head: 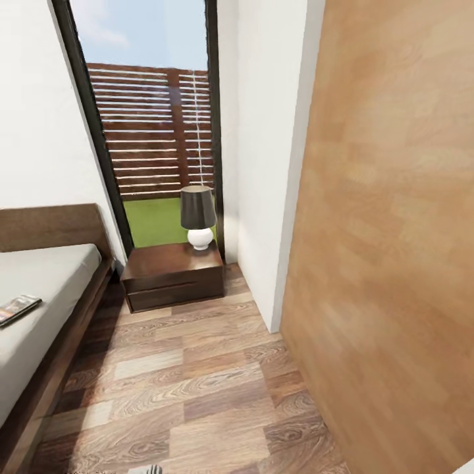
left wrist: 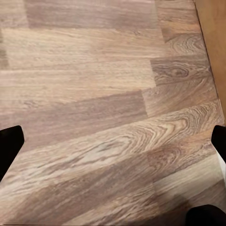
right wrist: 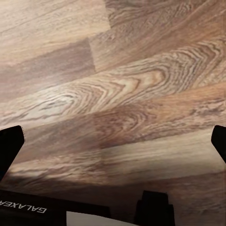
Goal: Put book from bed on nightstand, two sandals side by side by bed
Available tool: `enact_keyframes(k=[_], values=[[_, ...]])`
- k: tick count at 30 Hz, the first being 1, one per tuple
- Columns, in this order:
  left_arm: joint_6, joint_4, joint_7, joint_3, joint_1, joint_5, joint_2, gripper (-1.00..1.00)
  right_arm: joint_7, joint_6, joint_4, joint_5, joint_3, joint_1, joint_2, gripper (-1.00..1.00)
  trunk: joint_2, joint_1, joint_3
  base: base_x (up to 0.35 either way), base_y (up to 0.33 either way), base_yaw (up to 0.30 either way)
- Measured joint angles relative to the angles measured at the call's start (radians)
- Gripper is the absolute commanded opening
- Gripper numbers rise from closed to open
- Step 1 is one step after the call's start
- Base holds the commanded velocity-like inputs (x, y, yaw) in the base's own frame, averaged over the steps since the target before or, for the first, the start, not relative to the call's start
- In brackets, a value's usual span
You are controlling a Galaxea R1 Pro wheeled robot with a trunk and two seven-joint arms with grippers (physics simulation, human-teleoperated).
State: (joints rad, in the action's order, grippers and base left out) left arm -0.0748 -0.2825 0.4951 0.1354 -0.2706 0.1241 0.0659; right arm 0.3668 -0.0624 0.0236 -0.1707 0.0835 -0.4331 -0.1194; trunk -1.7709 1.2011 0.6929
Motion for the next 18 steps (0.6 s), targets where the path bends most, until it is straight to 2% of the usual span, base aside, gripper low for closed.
enact_keyframes(k=[3,7,18], values=[[0.0,0.0,0.0,0.0,0.0,0.0,0.0,1.0,0.0,0.0,0.0,0.0,0.0,0.0,0.0,1.0,0.0,0.0,0.0,0.036,0.0,0.254],[0.0,0.0,0.0,0.0,0.0,0.0,0.0,1.0,0.0,0.0,0.0,0.0,0.0,0.0,0.0,1.0,0.0,0.0,0.0,0.191,0.0,0.152],[0.0,0.001,0.0,0.002,0.0,0.0,0.0,1.0,0.0,0.0,0.0,0.0,0.0,0.0,0.0,1.0,0.0,0.0,0.0,0.267,0.0,0.031]])
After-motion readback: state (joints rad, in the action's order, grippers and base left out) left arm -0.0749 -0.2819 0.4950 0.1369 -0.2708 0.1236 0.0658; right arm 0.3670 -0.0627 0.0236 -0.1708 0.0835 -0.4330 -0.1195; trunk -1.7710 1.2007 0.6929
